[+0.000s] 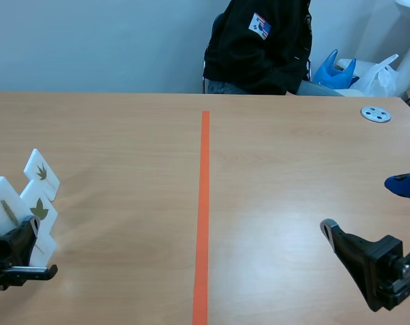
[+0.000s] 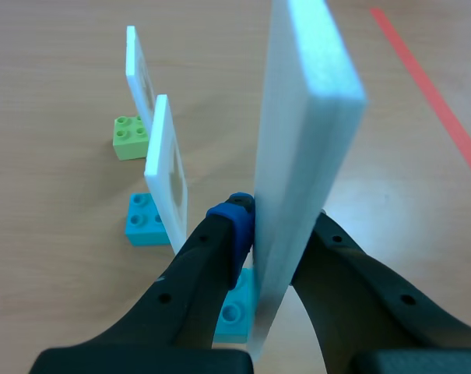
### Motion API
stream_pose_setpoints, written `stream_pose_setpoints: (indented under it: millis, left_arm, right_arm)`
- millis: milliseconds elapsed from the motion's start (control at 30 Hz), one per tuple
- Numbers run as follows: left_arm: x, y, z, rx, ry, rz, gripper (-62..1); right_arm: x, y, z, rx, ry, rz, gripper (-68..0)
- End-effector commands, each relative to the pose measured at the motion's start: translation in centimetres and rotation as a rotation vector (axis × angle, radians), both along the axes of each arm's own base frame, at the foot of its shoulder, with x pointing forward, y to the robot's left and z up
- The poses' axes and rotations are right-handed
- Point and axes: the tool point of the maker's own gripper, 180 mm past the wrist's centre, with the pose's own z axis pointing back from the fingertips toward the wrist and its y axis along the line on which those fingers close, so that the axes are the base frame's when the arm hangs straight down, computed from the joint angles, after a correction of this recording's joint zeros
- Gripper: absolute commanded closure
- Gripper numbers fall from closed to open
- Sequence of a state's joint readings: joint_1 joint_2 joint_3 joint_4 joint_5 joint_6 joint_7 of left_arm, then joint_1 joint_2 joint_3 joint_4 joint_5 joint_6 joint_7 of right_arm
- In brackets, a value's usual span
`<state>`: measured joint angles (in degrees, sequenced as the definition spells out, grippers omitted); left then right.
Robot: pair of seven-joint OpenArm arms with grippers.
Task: Sort the leaf by its shape. The table is split by an orange tape line. A compound leaf with several leaflets goes to the left side, a simple leaf with one blade goes to the right side. Return to the home posture when a red brick is placed on the table.
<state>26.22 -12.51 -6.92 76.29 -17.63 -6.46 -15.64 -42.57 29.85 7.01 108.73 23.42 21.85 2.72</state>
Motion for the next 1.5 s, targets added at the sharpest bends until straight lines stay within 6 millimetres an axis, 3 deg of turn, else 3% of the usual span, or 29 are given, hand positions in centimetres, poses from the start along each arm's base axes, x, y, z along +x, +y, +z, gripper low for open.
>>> stream_pose_setpoints:
  millis: [0, 367, 500, 667, 733, 867, 1167, 1267, 1467]
  left_arm:
    - [1.0, 0.0, 0.8, -0.012, -0.048, 0.005, -4.1]
    - [1.7, 2.0, -2.4, -0.011, -0.012, 0.067, -5.8]
    - [1.5, 2.3, -2.2, -0.011, -0.04, 0.075, -21.1]
    - [1.5, 2.3, -1.2, -0.012, -0.098, 0.078, -53.4]
    - [1.4, 2.3, -1.1, -0.01, -0.104, 0.076, -61.4]
    - [1.1, 2.3, 0.4, -0.028, -0.143, 0.077, -62.3]
    - [0.6, 0.7, 7.5, -0.02, -0.234, -0.016, -62.3]
    - [0.4, -0.9, 9.6, -0.01, -0.231, -0.101, -62.3]
    - [-1.1, -6.9, 12.7, -0.034, -0.213, -0.394, -62.3]
  right_arm:
    - [0.5, 0.4, 1.1, 0.018, -0.038, 0.007, -67.9]
    - [0.5, 0.4, 1.1, 0.018, -0.038, 0.007, -67.9]
    - [0.5, 0.4, 1.1, 0.018, -0.038, 0.007, -67.9]
    - [0.5, 0.4, 1.1, 0.018, -0.038, 0.007, -67.9]
    - [0.5, 0.4, 1.1, 0.018, -0.038, 0.007, -67.9]
    - [0.5, 0.4, 1.1, 0.018, -0.038, 0.007, -67.9]
    - [0.5, 0.4, 1.1, 0.018, -0.038, 0.007, -67.9]
    - [0.5, 0.4, 1.1, 0.018, -0.038, 0.007, -67.9]
    - [0.5, 0.4, 1.1, 0.018, -0.038, 0.007, -67.9]
